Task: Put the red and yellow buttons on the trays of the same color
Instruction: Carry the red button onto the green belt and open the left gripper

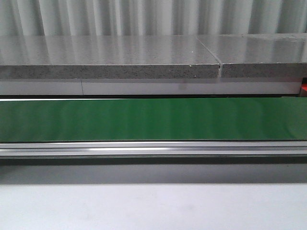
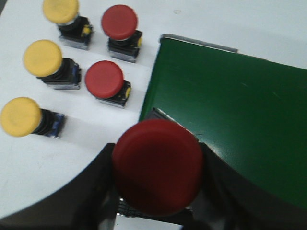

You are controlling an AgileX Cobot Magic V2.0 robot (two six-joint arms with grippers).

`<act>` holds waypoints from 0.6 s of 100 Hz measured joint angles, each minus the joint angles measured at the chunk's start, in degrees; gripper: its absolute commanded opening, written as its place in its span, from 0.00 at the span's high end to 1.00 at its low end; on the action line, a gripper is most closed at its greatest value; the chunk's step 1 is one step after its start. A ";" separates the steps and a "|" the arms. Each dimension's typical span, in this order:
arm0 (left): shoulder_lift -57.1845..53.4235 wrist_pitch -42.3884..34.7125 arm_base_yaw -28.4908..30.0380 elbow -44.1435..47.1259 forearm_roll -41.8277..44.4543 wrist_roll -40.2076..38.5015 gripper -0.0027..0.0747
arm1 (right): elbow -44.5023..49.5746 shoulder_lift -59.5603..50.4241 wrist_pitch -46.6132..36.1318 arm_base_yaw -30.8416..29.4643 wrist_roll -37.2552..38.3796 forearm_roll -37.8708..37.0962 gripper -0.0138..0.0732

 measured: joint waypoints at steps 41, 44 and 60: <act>8.47 -0.29 -2.91 -2.55 0.00 0.81 0.99 | 0.00 0.00 0.00 0.00 0.00 0.00 0.92; 9.12 -0.29 -2.91 -2.89 0.00 0.81 0.99 | 0.00 0.00 0.00 0.00 0.00 0.00 0.92; 11.31 -0.41 -2.91 -3.73 0.00 0.88 0.99 | 0.00 0.00 0.00 0.00 0.00 0.00 0.92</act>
